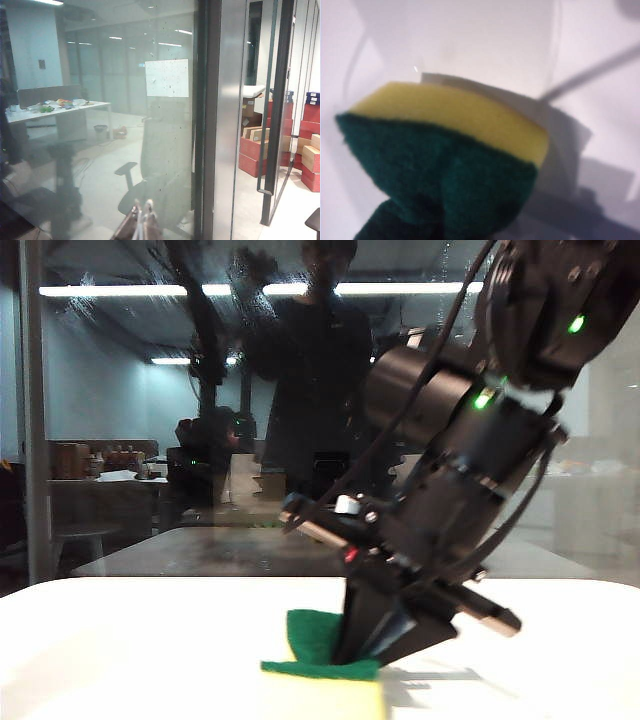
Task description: Reach upward to find where there is water on the glass, pick up the sponge from the table, dry the water, and finally place the sponge back on the table.
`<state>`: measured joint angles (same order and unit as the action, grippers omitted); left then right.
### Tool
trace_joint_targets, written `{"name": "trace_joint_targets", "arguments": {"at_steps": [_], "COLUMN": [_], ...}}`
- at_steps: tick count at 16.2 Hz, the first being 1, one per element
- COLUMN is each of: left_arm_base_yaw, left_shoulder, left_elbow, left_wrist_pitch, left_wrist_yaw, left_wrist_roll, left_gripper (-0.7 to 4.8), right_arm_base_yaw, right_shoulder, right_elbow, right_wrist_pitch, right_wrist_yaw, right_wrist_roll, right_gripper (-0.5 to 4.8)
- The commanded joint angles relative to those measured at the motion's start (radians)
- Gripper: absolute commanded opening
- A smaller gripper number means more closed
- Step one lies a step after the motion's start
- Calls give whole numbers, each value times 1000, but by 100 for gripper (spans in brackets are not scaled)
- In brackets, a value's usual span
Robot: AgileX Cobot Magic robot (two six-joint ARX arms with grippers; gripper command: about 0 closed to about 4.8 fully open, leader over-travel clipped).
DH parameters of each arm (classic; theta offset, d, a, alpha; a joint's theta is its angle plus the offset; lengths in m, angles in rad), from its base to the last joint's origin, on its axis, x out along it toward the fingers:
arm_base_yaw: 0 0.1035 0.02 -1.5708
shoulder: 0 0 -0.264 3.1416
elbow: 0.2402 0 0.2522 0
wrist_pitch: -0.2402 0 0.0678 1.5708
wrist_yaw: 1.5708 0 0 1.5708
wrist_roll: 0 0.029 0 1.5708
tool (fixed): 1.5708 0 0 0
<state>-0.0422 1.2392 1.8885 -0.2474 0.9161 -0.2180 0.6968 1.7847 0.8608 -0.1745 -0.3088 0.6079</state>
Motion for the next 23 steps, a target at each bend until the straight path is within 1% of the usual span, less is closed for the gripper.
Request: {"name": "trace_joint_targets", "arguments": {"at_steps": [1,4,6,8,10,13,16,20,23], "left_arm_base_yaw": [1,1,1,1,1,1,1,1,1], "left_shoulder": [-5,-5,-5,-5,-5,-5,-5,-5,-5], "left_elbow": [5,5,5,5,5,5,5,5,5], "left_wrist_pitch": [8,9,10,10,10,10,10,11,10], "left_wrist_yaw": [5,4,4,4,4,4,4,4,4], "left_wrist_roll": [0,0,1,1,1,1,1,1,0], "left_gripper": [-6,-6,-6,-6,-6,-6,-6,-6,-6], "right_arm_base_yaw": [-11,-29,-42,-57,-66,-66,-66,-66,-67], "right_shoulder": [-80,-210,-304,-402,-466,-578,-628,-643,-643], "right_elbow": [-7,11,59,134,196,342,478,691,823], "right_wrist_pitch": [-68,-127,-229,-313,-354,-417,-438,-511,-510], "right_wrist_yaw": [30,97,177,235,257,349,397,459,520], "right_wrist_roll": [-13,-23,-82,-138,-169,-231,-284,-372,-457], "right_gripper": [-9,-9,-9,-9,-9,-9,-9,-9,-9]}}
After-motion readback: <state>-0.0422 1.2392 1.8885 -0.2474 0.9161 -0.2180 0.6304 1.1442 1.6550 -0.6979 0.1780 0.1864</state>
